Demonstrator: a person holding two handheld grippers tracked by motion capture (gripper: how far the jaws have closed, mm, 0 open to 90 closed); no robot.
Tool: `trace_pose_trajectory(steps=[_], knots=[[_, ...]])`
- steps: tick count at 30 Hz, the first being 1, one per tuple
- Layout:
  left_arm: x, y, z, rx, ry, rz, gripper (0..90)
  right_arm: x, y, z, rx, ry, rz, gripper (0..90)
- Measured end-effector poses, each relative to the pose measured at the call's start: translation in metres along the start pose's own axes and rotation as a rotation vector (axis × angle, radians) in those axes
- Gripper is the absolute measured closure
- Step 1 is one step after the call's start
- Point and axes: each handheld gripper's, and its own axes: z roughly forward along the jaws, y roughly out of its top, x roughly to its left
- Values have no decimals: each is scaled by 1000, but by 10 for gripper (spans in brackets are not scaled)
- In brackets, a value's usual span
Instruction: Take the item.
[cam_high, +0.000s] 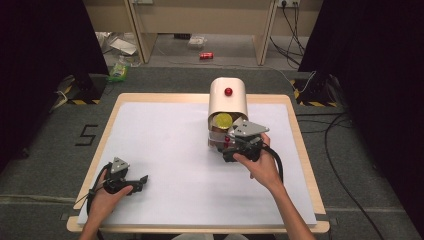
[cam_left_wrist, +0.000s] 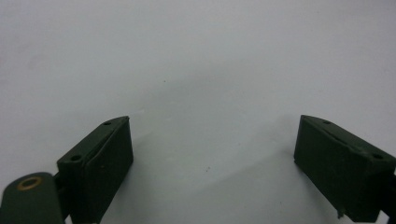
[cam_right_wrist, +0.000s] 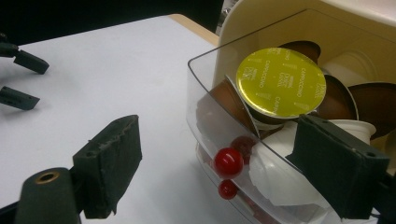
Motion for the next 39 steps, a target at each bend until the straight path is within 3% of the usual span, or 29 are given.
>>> trace_pose_trajectory(steps=[39], knots=[[0, 0, 0, -1, 1, -1, 110, 31, -18, -23, 58, 48, -39, 159]])
